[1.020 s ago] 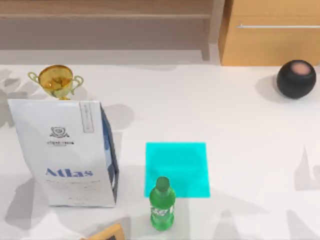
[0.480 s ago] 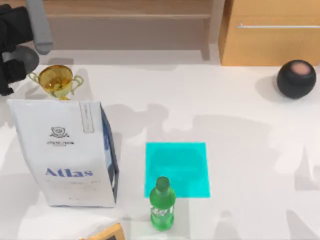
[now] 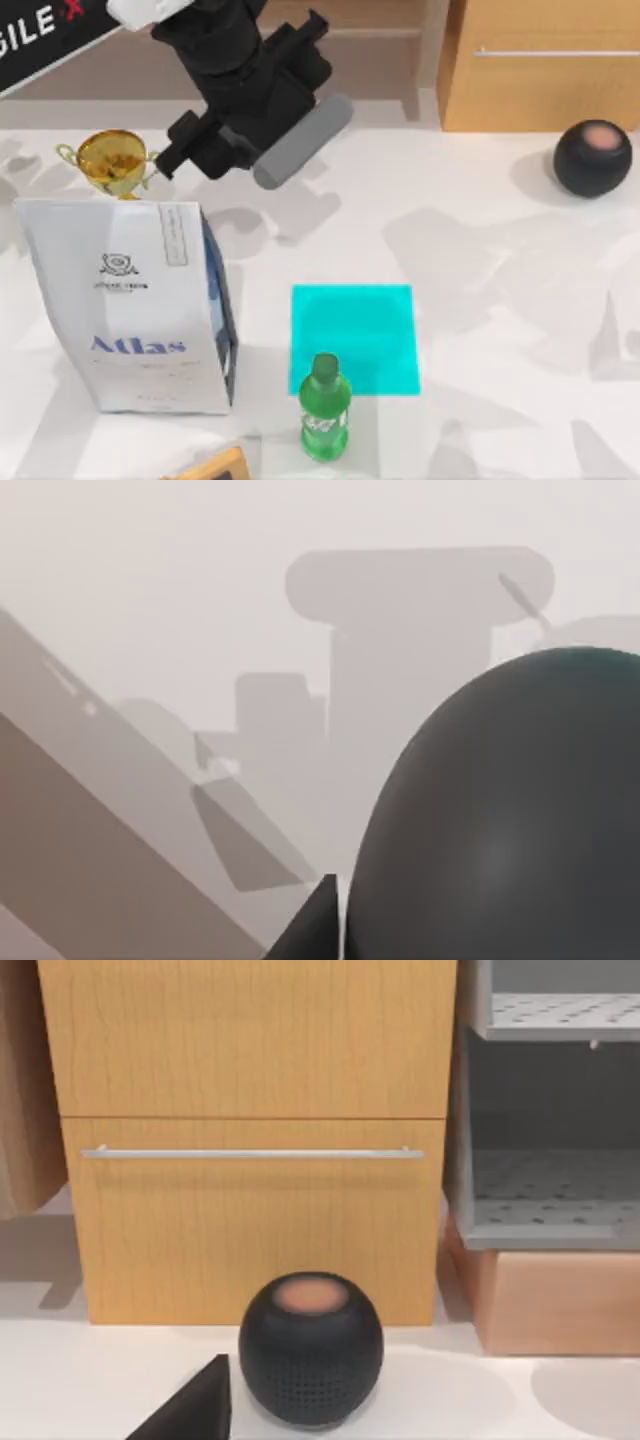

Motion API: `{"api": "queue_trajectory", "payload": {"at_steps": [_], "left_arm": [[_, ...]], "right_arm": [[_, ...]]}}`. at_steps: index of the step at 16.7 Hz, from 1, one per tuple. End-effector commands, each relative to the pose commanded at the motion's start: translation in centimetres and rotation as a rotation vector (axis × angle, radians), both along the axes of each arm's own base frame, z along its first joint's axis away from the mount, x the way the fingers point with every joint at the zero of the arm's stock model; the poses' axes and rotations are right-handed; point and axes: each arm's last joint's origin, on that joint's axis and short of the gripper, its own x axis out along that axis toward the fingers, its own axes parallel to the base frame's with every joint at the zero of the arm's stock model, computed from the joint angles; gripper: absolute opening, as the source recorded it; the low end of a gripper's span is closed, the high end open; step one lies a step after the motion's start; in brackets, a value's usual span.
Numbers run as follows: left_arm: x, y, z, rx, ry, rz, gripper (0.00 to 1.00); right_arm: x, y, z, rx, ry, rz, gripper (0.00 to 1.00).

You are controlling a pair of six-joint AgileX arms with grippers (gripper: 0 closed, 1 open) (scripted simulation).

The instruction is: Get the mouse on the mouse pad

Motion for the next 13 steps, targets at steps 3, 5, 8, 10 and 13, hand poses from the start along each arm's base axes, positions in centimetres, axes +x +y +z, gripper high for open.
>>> {"api": "queue_trajectory", "payload": {"at_steps": [3,5,8,10,13], "left_arm": [[-2.4,-5.5,-2.3,0.089,0.050,-0.345,0.00],[-4.1,-7.9,-4.1,0.147,0.107,-0.522,0.00],[-6.0,-9.4,-6.6,0.222,0.206,-0.687,0.00],[-6.5,-9.5,-7.4,0.247,0.247,-0.726,0.00],[-6.5,-9.5,-7.4,0.247,0.247,-0.726,0.00]], "right_arm": [[0.0,0.0,0.0,0.000,0.000,0.000,1.00],[0.0,0.0,0.0,0.000,0.000,0.000,1.00],[0.0,0.0,0.0,0.000,0.000,0.000,1.00],[0.0,0.0,0.0,0.000,0.000,0.000,1.00],[0.0,0.0,0.0,0.000,0.000,0.000,1.00]]}}
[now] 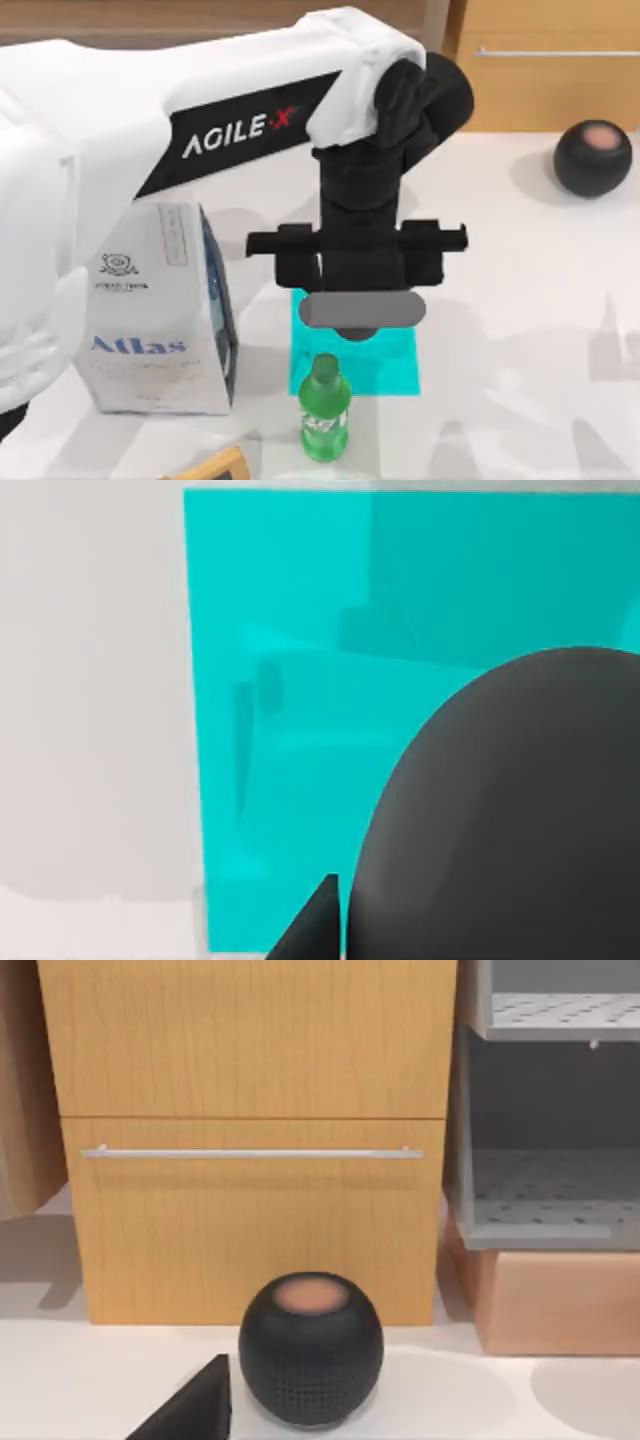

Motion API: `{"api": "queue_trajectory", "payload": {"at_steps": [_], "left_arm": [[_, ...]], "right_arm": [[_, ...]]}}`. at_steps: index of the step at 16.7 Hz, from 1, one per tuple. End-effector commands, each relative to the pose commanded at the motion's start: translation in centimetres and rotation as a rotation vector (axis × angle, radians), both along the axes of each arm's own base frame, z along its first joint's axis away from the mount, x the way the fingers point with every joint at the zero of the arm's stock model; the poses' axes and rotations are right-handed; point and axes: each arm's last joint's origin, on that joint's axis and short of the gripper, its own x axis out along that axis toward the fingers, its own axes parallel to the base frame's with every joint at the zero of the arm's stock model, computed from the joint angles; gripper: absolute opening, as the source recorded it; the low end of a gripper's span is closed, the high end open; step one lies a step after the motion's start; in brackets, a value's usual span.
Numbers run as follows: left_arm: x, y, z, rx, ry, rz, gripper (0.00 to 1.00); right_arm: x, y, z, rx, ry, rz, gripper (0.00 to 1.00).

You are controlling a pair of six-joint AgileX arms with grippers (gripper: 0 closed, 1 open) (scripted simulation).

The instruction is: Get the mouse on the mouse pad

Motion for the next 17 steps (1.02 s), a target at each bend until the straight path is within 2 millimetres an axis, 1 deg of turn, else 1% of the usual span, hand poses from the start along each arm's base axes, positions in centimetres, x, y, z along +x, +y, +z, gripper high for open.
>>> {"api": "queue_trajectory", "payload": {"at_steps": [4,11,14,17], "left_arm": [[0.2,0.0,0.2,-0.010,-0.017,0.000,0.00],[0.9,-1.5,-0.1,-0.056,-0.137,-0.032,0.00],[1.4,-1.3,-0.5,-0.055,-0.161,-0.016,0.00],[1.3,-0.8,-1.5,-0.040,-0.134,-0.001,0.00]], "right_arm": [[0.0,0.0,0.0,0.000,0.000,0.000,1.00],[0.0,0.0,0.0,0.000,0.000,0.000,1.00],[0.0,0.0,0.0,0.000,0.000,0.000,1.00],[0.0,0.0,0.0,0.000,0.000,0.000,1.00]]}}
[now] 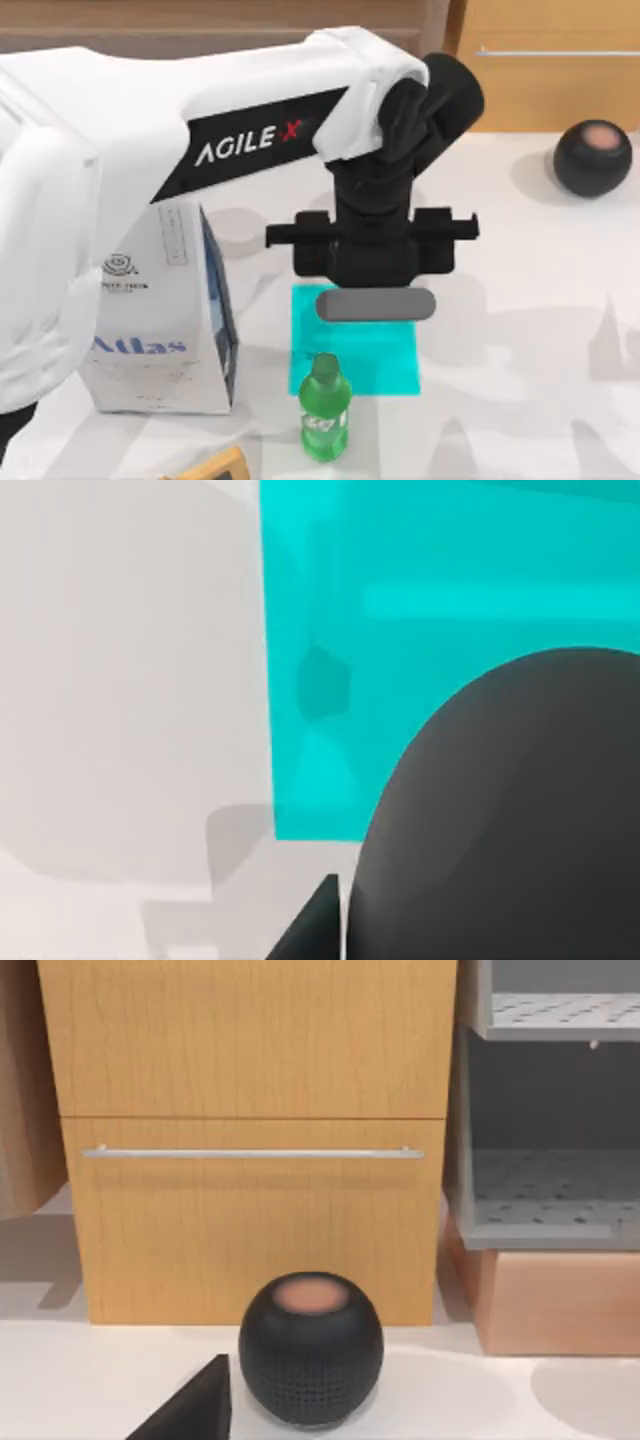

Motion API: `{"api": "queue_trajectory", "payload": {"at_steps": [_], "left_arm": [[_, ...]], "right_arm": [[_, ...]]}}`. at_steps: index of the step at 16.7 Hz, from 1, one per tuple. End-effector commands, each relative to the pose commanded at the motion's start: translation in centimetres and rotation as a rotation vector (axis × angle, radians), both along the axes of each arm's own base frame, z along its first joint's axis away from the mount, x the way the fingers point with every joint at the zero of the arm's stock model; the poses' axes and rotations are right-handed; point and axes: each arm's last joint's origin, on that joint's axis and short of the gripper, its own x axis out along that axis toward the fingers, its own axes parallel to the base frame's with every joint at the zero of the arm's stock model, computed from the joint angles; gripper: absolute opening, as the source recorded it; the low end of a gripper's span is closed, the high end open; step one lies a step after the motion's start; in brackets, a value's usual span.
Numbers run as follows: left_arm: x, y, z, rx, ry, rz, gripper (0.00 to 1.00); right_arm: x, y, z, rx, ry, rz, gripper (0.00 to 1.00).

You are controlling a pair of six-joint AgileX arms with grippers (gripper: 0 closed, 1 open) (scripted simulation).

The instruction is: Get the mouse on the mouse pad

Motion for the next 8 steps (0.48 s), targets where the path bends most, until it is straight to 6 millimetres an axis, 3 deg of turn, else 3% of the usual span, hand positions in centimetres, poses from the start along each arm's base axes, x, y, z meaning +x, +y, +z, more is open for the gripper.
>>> {"api": "queue_trajectory", "payload": {"at_steps": [8], "left_arm": [[-1.2,0.8,-3.0,0.040,0.134,0.001,0.00]], "right_arm": [[0.0,0.0,0.0,0.000,0.000,0.000,1.00]]}}
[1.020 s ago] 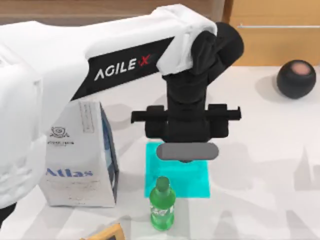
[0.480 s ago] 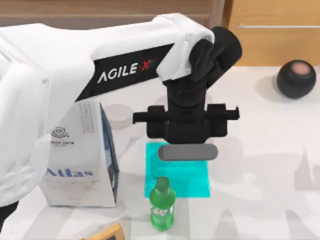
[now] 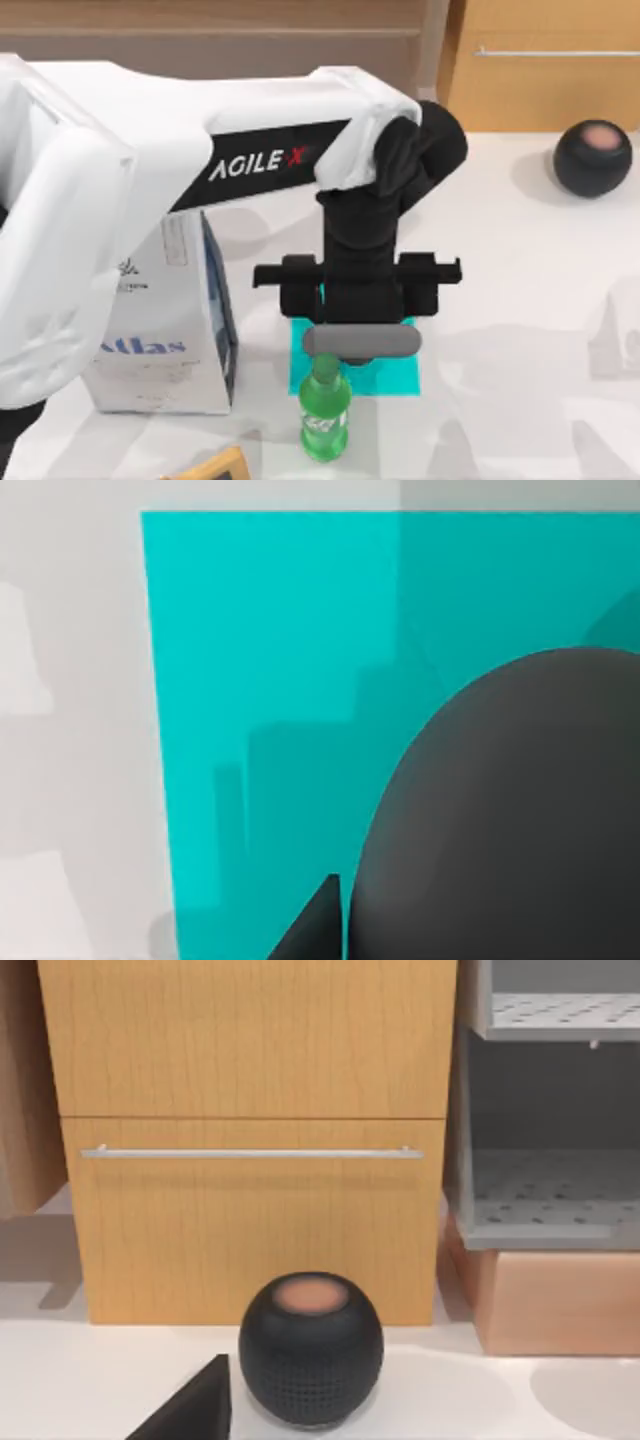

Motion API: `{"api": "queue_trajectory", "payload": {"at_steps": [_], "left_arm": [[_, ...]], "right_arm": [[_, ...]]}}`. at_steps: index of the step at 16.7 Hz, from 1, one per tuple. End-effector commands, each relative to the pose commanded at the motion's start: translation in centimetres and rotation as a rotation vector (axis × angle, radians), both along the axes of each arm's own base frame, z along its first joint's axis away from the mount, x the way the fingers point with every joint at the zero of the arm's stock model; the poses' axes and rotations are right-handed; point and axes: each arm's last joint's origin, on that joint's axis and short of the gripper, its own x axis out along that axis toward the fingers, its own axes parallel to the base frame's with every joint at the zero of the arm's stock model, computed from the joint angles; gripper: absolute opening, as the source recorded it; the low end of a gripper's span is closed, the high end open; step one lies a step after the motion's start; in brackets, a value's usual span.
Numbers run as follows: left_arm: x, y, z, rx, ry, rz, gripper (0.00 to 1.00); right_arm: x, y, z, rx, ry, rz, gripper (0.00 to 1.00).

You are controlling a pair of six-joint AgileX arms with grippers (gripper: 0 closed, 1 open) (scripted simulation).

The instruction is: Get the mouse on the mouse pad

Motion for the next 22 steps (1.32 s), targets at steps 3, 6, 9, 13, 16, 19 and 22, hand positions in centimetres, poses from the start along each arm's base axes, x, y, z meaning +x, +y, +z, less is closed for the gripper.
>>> {"api": "queue_trajectory", "payload": {"at_steps": [3,6,9,13,16,19,22], "left_arm": [[0.00,0.00,0.00,0.000,0.000,0.000,0.00],[0.00,0.00,0.00,0.000,0.000,0.000,0.23],[0.00,0.00,0.00,0.000,0.000,0.000,0.45],[0.00,0.00,0.00,0.000,0.000,0.000,0.75],[0.00,0.00,0.00,0.000,0.000,0.000,0.98],[0.00,0.00,0.00,0.000,0.000,0.000,1.00],[0.00,0.00,0.00,0.000,0.000,0.000,1.00]], "right_arm": [[0.00,0.00,0.00,0.000,0.000,0.000,1.00],[0.00,0.00,0.00,0.000,0.000,0.000,1.00],[0.00,0.00,0.00,0.000,0.000,0.000,1.00],[0.00,0.00,0.00,0.000,0.000,0.000,1.00],[0.00,0.00,0.00,0.000,0.000,0.000,1.00],[0.00,0.00,0.00,0.000,0.000,0.000,1.00],[0.00,0.00,0.00,0.000,0.000,0.000,1.00]]}}
